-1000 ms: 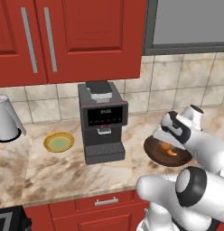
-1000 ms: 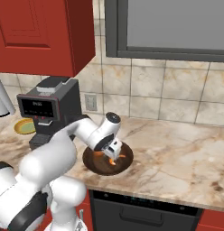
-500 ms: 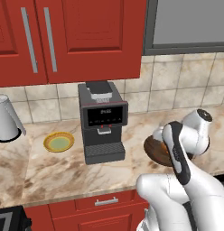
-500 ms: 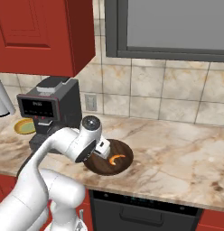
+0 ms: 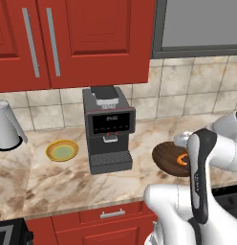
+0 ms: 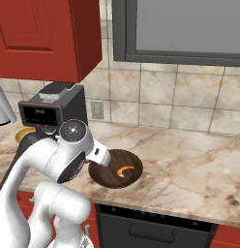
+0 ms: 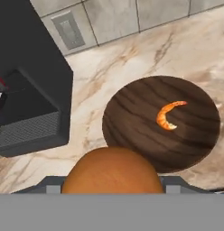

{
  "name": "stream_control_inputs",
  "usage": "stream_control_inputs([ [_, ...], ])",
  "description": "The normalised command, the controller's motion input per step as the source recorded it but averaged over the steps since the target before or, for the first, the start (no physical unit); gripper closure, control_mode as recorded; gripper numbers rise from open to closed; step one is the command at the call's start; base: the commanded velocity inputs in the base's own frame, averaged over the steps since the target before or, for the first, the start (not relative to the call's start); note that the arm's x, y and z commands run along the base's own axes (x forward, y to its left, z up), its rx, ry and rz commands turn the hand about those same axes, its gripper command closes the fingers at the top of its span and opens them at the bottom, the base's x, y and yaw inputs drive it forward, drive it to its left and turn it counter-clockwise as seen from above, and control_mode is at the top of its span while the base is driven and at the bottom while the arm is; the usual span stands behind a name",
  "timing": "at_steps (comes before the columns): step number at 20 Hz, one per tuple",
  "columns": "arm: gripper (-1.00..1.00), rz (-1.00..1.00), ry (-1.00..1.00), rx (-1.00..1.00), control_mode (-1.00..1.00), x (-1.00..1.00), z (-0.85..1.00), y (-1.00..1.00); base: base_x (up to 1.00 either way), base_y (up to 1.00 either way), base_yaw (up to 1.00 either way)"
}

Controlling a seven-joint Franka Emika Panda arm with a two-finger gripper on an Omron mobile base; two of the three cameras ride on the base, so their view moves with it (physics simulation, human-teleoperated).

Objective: Remove the tangerine from the bowl and place it on the small plate. Then place the bowl with only the shrimp in the microwave, close the door, and press the start button to microwave the shrimp.

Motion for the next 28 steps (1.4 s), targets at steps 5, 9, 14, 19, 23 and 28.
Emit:
stream_control_inputs([
  [5, 1.0, 0.03, -0.22, -0.29, -1.0, -1.0, 1.0, 0.46, 0.0, 0.0, 0.0],
  [9, 1.0, 0.0, -0.22, -0.36, -1.0, -0.99, 1.0, 0.7, 0.0, 0.0, 0.0],
  [14, 1.0, 0.01, -0.13, -0.43, -1.0, -0.75, 0.56, 1.0, 0.0, 0.0, 0.0],
  [19, 1.0, 0.05, 0.01, -0.41, -1.0, -0.24, 0.08, 1.0, 0.0, 0.0, 0.0],
  [23, 1.0, 0.02, 0.09, -0.33, -1.0, 0.03, -0.02, 1.0, 0.0, 0.0, 0.0],
  [28, 1.0, 0.0, 0.12, -0.22, -1.0, 0.62, -0.27, 1.0, 0.0, 0.0, 0.0],
])
